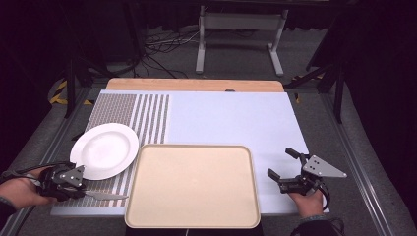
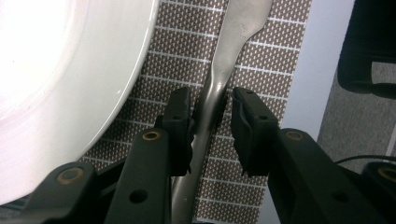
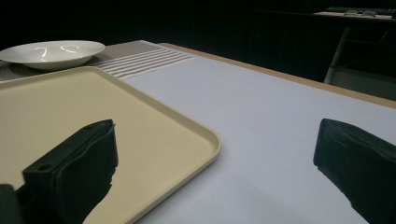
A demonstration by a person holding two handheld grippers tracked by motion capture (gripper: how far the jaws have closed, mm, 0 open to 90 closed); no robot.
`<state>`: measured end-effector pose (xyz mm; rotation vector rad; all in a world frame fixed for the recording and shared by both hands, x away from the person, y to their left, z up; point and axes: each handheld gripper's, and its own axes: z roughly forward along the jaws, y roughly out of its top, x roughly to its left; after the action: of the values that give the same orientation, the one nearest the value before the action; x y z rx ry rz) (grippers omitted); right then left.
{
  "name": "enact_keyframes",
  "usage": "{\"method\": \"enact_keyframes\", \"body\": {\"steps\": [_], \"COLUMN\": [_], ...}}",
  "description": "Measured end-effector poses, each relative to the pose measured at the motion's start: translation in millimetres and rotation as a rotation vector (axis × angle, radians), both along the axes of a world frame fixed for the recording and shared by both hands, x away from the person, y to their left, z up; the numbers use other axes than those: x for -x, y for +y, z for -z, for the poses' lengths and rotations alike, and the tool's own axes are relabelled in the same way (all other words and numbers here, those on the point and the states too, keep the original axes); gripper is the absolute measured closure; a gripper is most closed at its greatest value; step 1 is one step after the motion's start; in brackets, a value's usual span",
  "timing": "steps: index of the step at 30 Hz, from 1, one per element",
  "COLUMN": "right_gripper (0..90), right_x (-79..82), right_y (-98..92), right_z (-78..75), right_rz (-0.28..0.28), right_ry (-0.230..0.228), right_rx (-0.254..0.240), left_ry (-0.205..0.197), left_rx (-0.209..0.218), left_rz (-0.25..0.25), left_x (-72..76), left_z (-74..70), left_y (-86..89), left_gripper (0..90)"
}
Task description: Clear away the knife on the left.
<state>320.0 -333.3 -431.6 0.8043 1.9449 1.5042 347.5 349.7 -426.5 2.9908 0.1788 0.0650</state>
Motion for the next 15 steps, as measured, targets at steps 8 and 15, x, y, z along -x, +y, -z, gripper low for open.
{"method": "enact_keyframes", "body": {"steps": [8, 15], "right_gripper": [0.9, 0.9], "right_x": [-0.2, 0.0], "right_y": [0.3, 0.5], "right_z": [0.2, 0.4], "right_rz": [-0.004, -0.008], "right_ry": [0.004, 0.009], "right_rx": [-0.003, -0.007], "left_ry": [0.019, 0.023], "left_rx": [-0.045, -0.097], "left_rz": [0.038, 0.069], "left_x": [-2.4, -4.2], "left_z": [-0.8, -1.5], "left_y": [-5.8, -12.5], "left_gripper": [72.5, 75.8]}}
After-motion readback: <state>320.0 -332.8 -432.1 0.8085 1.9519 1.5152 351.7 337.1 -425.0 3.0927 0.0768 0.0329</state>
